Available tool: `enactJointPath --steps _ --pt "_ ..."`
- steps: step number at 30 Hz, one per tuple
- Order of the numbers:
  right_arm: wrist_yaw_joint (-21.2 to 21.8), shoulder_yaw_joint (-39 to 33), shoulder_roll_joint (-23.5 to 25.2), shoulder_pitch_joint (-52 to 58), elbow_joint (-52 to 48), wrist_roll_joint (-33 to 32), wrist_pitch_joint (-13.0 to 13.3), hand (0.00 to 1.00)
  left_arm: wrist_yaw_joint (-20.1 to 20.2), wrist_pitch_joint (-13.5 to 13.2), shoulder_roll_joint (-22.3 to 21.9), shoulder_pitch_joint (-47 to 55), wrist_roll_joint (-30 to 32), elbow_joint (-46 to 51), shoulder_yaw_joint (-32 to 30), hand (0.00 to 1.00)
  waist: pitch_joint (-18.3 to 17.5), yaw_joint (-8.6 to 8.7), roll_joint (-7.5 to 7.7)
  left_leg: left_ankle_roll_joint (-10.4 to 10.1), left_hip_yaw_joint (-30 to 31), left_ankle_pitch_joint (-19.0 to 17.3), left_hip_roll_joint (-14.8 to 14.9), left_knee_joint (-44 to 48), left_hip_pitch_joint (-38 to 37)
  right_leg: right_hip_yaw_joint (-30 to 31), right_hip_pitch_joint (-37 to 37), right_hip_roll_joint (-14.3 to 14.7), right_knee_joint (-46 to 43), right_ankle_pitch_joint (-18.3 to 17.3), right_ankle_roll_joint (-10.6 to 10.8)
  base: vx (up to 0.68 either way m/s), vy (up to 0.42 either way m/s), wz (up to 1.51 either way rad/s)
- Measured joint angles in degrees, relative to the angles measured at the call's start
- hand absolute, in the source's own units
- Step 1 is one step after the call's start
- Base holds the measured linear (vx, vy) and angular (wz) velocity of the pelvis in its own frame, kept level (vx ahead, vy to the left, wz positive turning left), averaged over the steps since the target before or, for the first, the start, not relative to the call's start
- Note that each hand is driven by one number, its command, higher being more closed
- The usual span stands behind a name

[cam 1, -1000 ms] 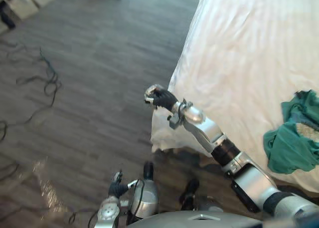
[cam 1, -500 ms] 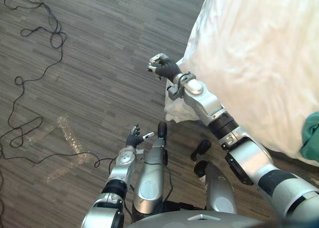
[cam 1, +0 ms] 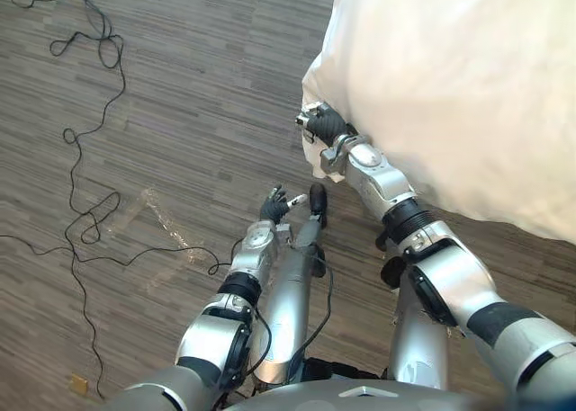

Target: Tidy the bed and pick cloth on bed and put in laundry

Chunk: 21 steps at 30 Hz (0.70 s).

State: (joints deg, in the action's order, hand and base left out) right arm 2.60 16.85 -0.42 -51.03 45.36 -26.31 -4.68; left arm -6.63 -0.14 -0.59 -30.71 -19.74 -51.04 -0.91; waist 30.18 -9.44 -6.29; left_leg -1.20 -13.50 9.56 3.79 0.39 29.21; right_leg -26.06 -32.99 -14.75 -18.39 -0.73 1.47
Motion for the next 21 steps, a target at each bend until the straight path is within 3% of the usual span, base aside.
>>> enactJointPath --steps 2,6,10,13,19,21 --pt "-0.08 -0.08 0.27 2.83 2.7 -1.91 0.41 1.0 -0.66 0.07 -1.07 -0.11 -0.85 0.23 -1.81 0.0 0.0 0.59 0.01 -0.08 -0.58 -0.08 -0.51 -0.02 0.0 0.76 -0.74 -0.62 -0.58 0.0 0.01 0.03 0.026 -0.09" --pt "-0.54 -2.67 -2.65 13.62 8.13 -3.37 1.29 1.0 -2.6 1.21 -1.92 -0.16 -2.17 0.14 -2.89 0.0 0.01 3.72 0.02 -0.24 -1.68 -0.23 -1.26 0.0 -0.76 1.85 -0.82 -1.52 -1.4 0.05 0.08 0.03 0.032 -0.05" --pt "-0.14 -2.42 -3.34 20.47 8.28 -4.03 2.47 1.0 -4.05 2.04 -2.31 0.32 -3.42 0.0 -3.59 0.0 0.0 5.62 0.12 -0.38 -3.52 -1.02 -1.32 -0.06 -4.26 4.13 0.62 -1.47 -2.15 -0.04 0.06 -0.01 -0.007 -0.34" --pt "1.4 -2.91 -3.07 25.13 7.94 -5.53 4.93 1.0 -4.96 2.27 -2.42 1.57 -4.3 0.01 -2.88 0.0 -0.1 8.51 0.31 -0.27 -4.8 -2.11 -1.13 -0.37 -8.84 5.26 4.19 -1.21 -2.37 -1.35 1.21 -0.03 -0.035 -0.24" --pt "4.71 -9.14 -5.14 34.69 7.77 -6.02 7.94 1.0 -4.94 2.57 -0.39 7.83 -4.07 0.11 -1.14 0.0 -0.55 10.41 1.48 -0.35 -6.44 -3.73 -0.7 -0.05 -14.85 7.06 9.69 0.29 -1.03 -2.53 2.1 0.02 -0.027 -0.24" --pt "6.62 -12.75 -5.92 38.1 6.05 -7.26 10.14 1.0 -4.62 2.6 1.74 11.82 -3.8 0.37 0.45 0.0 -0.88 11.24 2.3 -0.48 -6.98 -4.71 -0.18 0.29 -17.55 7.46 12.74 1.04 0.38 -2.53 2.63 0.07 -0.025 -0.2"
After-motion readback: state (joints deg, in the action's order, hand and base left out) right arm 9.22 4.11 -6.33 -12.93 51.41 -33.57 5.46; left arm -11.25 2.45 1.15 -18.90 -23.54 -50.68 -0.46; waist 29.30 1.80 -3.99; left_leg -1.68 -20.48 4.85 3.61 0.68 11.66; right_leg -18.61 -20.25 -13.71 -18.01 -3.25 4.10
